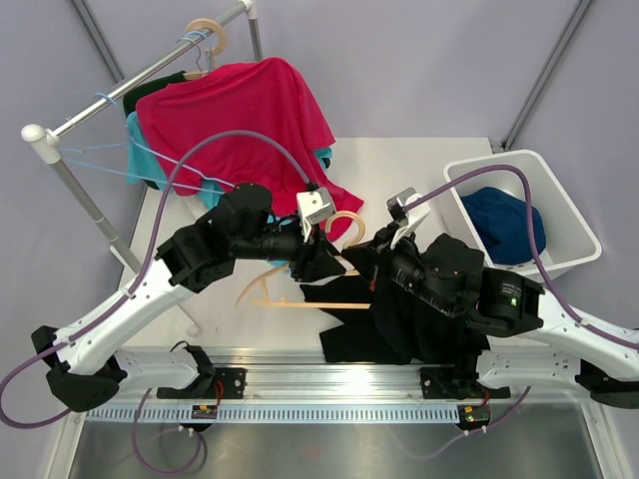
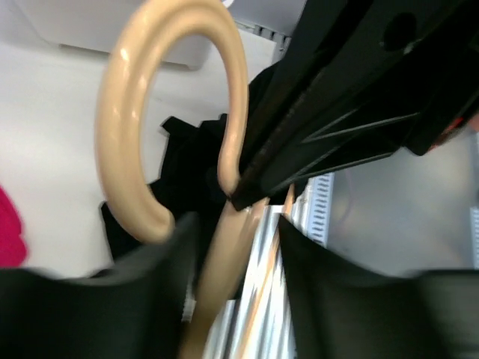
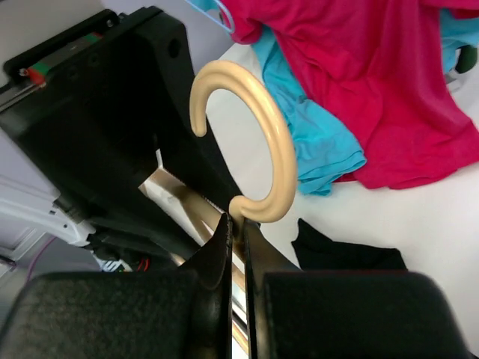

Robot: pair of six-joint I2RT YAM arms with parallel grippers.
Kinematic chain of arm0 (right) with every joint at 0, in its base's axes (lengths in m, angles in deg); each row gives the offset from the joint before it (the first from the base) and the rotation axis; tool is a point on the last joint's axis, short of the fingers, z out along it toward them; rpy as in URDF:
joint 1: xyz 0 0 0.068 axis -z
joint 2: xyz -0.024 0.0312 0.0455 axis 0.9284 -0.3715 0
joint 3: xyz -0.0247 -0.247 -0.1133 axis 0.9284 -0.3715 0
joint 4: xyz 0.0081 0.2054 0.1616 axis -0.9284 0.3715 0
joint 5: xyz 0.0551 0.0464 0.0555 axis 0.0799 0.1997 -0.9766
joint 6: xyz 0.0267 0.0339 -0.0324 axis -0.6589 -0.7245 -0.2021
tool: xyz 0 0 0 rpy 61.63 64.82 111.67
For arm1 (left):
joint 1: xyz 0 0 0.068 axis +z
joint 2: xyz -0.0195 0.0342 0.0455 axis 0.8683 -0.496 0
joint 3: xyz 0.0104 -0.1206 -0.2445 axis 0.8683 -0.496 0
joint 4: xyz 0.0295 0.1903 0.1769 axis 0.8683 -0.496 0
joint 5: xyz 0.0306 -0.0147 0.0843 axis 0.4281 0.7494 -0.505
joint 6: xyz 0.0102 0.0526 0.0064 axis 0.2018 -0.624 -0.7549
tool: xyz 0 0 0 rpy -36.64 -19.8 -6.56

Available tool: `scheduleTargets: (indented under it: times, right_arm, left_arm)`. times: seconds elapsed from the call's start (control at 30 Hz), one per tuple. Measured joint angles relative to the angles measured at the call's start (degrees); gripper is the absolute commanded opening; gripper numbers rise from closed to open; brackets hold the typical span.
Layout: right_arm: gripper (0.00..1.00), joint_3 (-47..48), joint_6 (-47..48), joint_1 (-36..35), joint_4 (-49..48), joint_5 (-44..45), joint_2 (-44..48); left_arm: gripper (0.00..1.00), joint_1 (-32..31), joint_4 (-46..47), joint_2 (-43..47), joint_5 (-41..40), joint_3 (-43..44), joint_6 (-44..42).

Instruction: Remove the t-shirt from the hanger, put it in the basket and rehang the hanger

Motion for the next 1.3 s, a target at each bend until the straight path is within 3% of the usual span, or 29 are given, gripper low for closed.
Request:
scheduleTargets:
  times: [0.03, 0.07, 0.23, 0.27, 0.33, 0.37, 0.43, 0.5, 0.53, 0.87, 1.13, 1.3]
  right_arm:
    - [0.00, -0.04, 0.00, -0.02, -0.24, -0.57, 0.00]
    - [0.00, -0.07, -0.02, -0.02, -0.31, -1.01, 0.02]
    - [0.00, -0.44, -0.07, 0.02, -1.55, -1.62, 0.04]
    - [0.05, -0.50, -0.07, 0.02, -1.77, -1.66, 0.04]
    - [0.22, -0.52, -0.07, 0.00, -1.79, -1.79, 0.04]
    - [0.44, -0.50, -0.15, 0.00, -1.90, -1.90, 0.04]
    - [0.61, -0.50, -0.15, 0.02, -2.84, -1.62, 0.17]
    - [0.97, -0.50, -0.48, 0.04, -3.26, -1.31, 0.68]
    - [0.99, -0.50, -0.37, 0.04, -3.23, -1.09, 1.05]
    - [1.00, -2.27, -0.76, 0.04, 4.04, 5.49, 11.10]
    - [0.99, -8.59, -3.63, 0.11, 10.58, 14.53, 14.53]
    - [1.00, -11.58, -14.43, 0.11, 17.33, 20.79, 11.13]
  left_arm:
    - [0.09, 0.11, 0.00, 0.02, 0.11, 0.00, -0.11]
    - [0.00, 0.15, 0.04, 0.07, 0.17, -0.04, -0.02]
    - [0.00, 0.11, 1.79, 1.86, 1.25, -1.75, 0.87]
    - [0.00, 0.11, 2.23, 2.14, 1.16, -2.16, 1.20]
    - [0.00, 0.09, 3.06, 2.67, 0.96, -2.99, 1.66]
    - [0.00, 0.09, 3.63, 2.93, 0.70, -3.41, 1.88]
    - [0.00, 0.07, 3.69, 3.28, 0.09, -4.07, 2.38]
    - [0.00, 0.02, 3.48, 3.67, -2.03, -4.94, 2.97]
    - [0.00, -0.02, 3.37, 3.82, -3.61, -5.27, 3.23]
    - [0.00, -0.17, 0.44, 9.14, -24.94, -6.80, 5.03]
    - [0.00, -0.17, -3.98, 9.97, -31.19, -6.71, 5.05]
    - [0.00, -0.17, -6.08, 12.85, -35.52, -6.73, 5.62]
